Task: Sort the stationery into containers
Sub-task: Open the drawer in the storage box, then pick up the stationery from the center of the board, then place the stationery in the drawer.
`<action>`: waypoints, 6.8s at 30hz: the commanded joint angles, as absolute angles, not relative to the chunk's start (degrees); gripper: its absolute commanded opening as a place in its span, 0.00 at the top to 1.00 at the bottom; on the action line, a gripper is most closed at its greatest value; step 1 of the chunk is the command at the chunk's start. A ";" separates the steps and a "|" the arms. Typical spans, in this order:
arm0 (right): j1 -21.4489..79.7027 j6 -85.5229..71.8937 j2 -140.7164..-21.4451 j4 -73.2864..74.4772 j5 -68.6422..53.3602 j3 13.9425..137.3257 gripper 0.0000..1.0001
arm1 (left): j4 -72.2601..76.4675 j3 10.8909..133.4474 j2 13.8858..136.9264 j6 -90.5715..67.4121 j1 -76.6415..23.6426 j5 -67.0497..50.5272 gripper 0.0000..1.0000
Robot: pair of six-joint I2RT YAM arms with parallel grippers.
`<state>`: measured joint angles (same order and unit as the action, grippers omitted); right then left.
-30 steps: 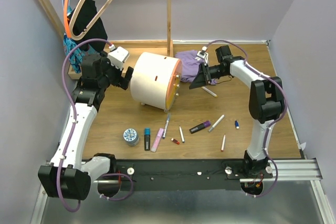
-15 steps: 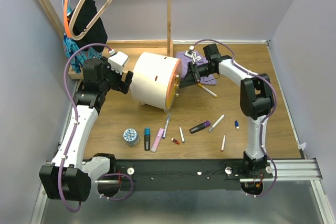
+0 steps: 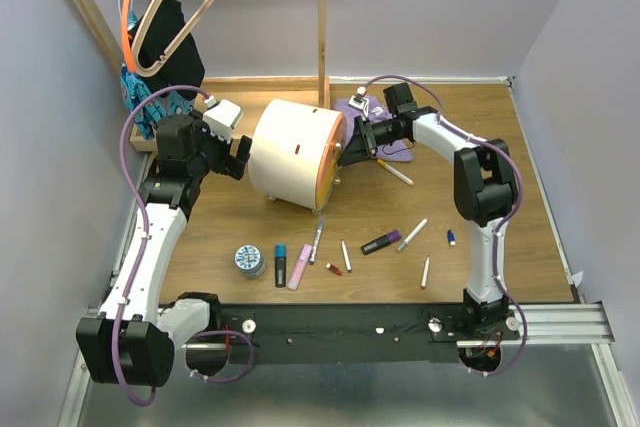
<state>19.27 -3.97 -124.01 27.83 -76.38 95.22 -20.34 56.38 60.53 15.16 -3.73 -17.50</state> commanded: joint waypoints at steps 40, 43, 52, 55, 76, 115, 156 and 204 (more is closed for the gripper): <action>10.64 32.87 -115.66 61.79 -71.63 84.29 0.80 | -18.54 54.93 56.34 13.80 -2.20 -19.42 0.02; 10.28 33.22 -115.58 62.31 -71.46 84.81 0.80 | -19.16 55.02 55.99 13.97 -2.11 -19.60 0.02; 9.40 34.10 -114.17 63.81 -71.54 85.16 0.79 | -19.16 54.76 55.20 13.80 -1.58 -19.07 0.02; 9.32 33.93 -114.34 63.98 -71.54 86.31 0.80 | -19.16 54.58 54.85 13.54 -1.41 -19.51 0.02; 9.14 52.20 -101.47 77.70 -62.24 80.25 0.48 | -23.36 53.35 49.05 16.60 -0.62 -18.73 0.02; 68.73 32.52 -110.82 30.77 -28.56 97.47 0.04 | -30.95 72.86 50.80 -19.49 18.28 -35.05 0.02; 69.17 26.45 -122.18 30.41 -22.42 103.62 0.39 | -29.36 78.84 52.29 -20.30 18.54 -37.88 0.02; 34.54 20.30 -83.14 30.23 -6.41 87.36 0.48 | -23.64 73.74 54.32 -12.13 12.39 -46.14 0.02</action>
